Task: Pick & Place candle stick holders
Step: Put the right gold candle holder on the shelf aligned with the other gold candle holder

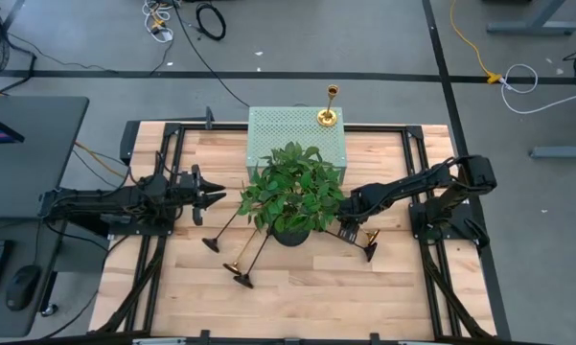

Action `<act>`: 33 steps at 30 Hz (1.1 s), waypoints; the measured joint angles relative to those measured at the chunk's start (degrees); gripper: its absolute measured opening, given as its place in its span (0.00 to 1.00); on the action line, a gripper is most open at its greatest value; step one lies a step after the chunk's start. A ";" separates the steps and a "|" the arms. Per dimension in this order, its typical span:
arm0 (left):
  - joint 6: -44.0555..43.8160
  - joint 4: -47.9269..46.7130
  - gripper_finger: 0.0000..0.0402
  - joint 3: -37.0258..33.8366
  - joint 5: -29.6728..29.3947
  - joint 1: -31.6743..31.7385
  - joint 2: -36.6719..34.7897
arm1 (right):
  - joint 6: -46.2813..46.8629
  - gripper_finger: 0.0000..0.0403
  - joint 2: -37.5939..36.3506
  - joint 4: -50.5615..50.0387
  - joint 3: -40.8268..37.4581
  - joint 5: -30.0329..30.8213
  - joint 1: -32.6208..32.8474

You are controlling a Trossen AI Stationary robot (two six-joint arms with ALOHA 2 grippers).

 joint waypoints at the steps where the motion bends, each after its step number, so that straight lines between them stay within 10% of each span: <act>1: 0.01 0.00 0.25 0.00 0.00 0.00 -0.01 | 0.02 0.33 0.01 -0.02 0.00 0.08 0.00; 12: 0.00 -0.02 0.25 0.00 0.00 0.00 -0.02 | -0.06 0.03 -0.05 -0.61 0.02 0.16 -0.04; 33: 0.00 -0.13 0.25 0.00 -0.02 0.00 -0.01 | -0.87 0.01 -11.67 -0.73 0.92 0.17 0.07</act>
